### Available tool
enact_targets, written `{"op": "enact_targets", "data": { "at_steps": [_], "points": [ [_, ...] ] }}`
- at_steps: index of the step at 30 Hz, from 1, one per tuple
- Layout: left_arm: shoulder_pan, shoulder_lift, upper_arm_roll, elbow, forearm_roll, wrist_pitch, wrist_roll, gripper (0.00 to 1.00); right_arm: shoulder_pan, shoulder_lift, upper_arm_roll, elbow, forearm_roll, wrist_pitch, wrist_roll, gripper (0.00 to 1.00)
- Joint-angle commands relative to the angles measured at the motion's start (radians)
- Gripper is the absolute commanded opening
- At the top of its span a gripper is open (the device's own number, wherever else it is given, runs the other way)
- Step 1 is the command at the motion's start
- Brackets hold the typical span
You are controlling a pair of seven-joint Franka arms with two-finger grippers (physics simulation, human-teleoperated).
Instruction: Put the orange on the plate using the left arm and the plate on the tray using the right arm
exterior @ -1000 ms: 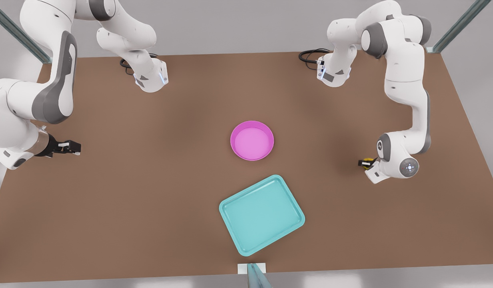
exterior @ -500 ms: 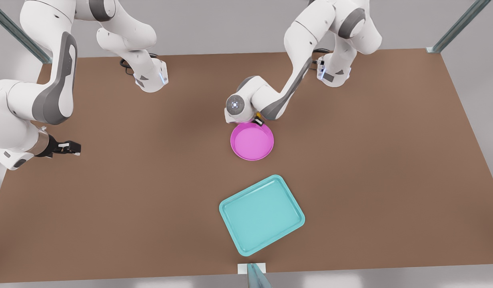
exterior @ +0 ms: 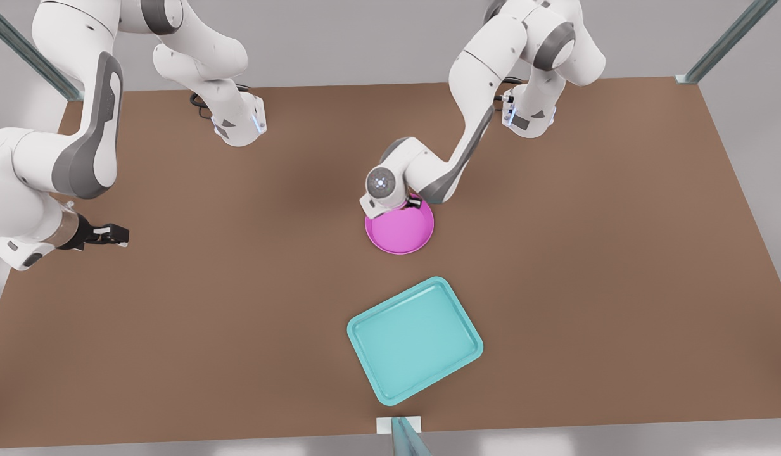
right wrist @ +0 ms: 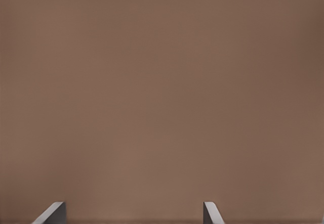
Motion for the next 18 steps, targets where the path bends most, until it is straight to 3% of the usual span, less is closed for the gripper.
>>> {"op": "enact_targets", "data": {
  "at_steps": [1,2,3,4,8,9,10,11,12,14,15,16,17,18],
  "points": [
    [0.012,0.003,0.001,0.000,-0.002,0.024,-0.218,0.63,0.000,0.000,-0.001,0.000,0.001,0.000,-0.001,1.00],
    [0.018,0.004,0.001,0.000,0.001,0.025,-0.217,0.65,0.000,0.000,-0.001,0.000,0.001,0.000,-0.001,1.00],
    [0.020,0.008,0.001,-0.001,0.003,0.025,-0.217,0.90,0.000,0.000,-0.001,0.000,0.001,0.000,0.001,1.00],
    [0.020,0.008,0.001,-0.001,0.003,0.025,-0.217,1.00,0.001,0.000,-0.001,0.000,0.001,0.001,0.001,1.00],
    [0.020,-0.002,0.017,-0.004,0.005,0.005,-0.215,1.00,0.001,0.001,-0.001,0.002,0.001,0.001,0.001,1.00],
    [0.020,-0.049,0.077,0.049,-0.002,-0.132,-0.198,1.00,0.001,0.001,-0.001,0.002,0.001,0.001,-0.001,1.00],
    [0.022,-0.084,0.227,0.223,-0.006,-0.487,-0.018,1.00,0.001,0.001,-0.001,0.000,0.001,0.000,0.002,1.00],
    [0.023,-0.101,0.382,0.356,-0.006,-0.696,0.145,1.00,0.010,0.000,-0.001,-0.012,0.004,-0.005,0.004,1.00],
    [0.026,-0.123,0.576,0.448,-0.029,-0.800,0.289,1.00,0.055,0.000,0.001,-0.073,0.031,-0.013,0.004,1.00],
    [0.038,-0.221,0.766,0.453,-0.034,-0.808,0.369,1.00,0.228,0.039,0.001,-0.152,0.082,0.027,0.007,1.00],
    [0.272,-0.276,0.577,0.455,-0.023,-0.814,0.473,1.00,0.306,0.033,0.002,-0.213,0.109,0.113,0.047,1.00],
    [0.587,-0.322,0.122,0.462,0.142,-0.771,0.491,1.00,0.368,0.027,0.004,-0.267,0.189,0.199,0.109,1.00],
    [0.681,-0.408,0.025,0.326,0.222,-0.635,0.475,1.00,0.414,0.024,0.010,-0.349,0.235,0.372,0.180,1.00],
    [0.709,-0.463,0.024,0.244,0.189,-0.561,0.474,1.00,0.432,0.021,0.019,-0.432,0.252,0.527,0.197,1.00]
  ]
}}
